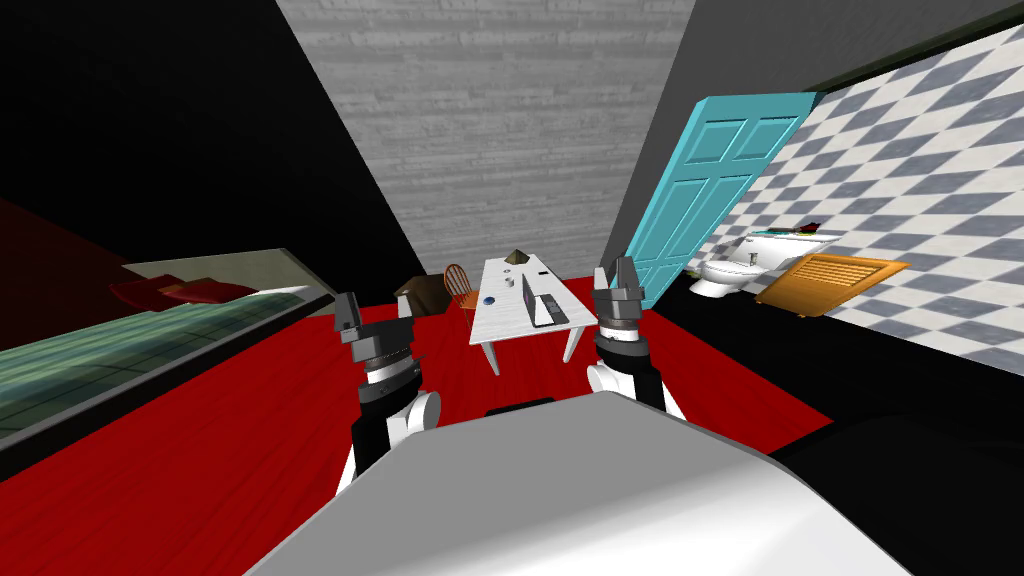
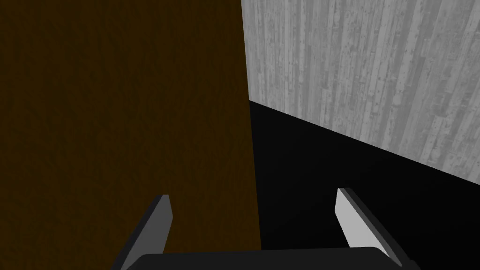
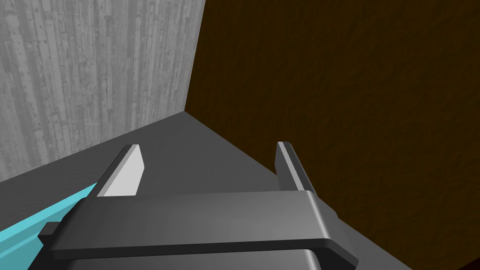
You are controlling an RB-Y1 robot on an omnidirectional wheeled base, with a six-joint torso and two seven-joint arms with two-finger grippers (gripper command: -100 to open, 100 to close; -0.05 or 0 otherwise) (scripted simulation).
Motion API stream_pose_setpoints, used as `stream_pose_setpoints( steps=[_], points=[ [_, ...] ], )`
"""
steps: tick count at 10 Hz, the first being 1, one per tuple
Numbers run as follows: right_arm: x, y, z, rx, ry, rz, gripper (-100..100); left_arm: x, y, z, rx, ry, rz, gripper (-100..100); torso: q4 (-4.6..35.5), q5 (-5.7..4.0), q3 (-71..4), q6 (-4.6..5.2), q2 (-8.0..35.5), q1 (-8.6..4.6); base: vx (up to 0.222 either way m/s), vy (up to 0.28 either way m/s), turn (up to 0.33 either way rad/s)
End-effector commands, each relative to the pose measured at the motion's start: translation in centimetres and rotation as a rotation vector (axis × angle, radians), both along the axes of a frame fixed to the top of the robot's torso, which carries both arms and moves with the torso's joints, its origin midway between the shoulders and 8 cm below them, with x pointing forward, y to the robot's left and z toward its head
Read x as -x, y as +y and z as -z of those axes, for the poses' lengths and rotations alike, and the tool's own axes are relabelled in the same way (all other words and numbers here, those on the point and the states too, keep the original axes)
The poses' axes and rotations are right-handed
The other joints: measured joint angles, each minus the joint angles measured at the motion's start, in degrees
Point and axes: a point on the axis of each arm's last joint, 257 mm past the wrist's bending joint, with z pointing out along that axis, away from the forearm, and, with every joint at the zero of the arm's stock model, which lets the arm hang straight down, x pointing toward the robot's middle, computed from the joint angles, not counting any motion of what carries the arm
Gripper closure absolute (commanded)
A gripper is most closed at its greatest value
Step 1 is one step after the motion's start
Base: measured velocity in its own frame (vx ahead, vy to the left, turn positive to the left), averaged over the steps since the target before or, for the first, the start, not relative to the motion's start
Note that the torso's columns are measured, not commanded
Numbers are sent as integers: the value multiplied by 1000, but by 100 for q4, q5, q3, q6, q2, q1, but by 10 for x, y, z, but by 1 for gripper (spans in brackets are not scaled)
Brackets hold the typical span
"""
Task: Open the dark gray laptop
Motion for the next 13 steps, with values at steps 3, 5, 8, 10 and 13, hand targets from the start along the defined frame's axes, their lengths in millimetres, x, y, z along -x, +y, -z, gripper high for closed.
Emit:
stream_pose_setpoints(
  steps=[3, 5, 8, 10, 13],
  points=[
    [0, 0, 0, 0, 0, 0, 0, 0, 0, 0, 0, 0, 0, 0, 1006, 0, -2014, 0, 1003, 0, 0, 0, 0],
    [0, 0, 0, 0, 0, 0, 0, 0, 0, 0, 0, 0, 0, 0, 1846, 0, -3692, 0, 1845, 0, 0, 0, 0],
    [0, 0, 0, 0, 0, 0, 0, 0, 0, 0, 0, 0, 0, 0, 3114, 0, -6227, 0, 3116, 0, 0, 0, 0],
    [-3, 3, 4, 35, 18, -4, -100, 0, 0, 0, 0, 0, 0, 0, 3960, 0, -7919, 0, 3962, 0, 6, 7, 3],
    [-13, 8, 18, 131, 79, 8, -100, 0, 0, 0, 0, 0, 0, 0, 4220, 2, -8454, 0, 4219, 8, 19, 44, 8]
  ],
)
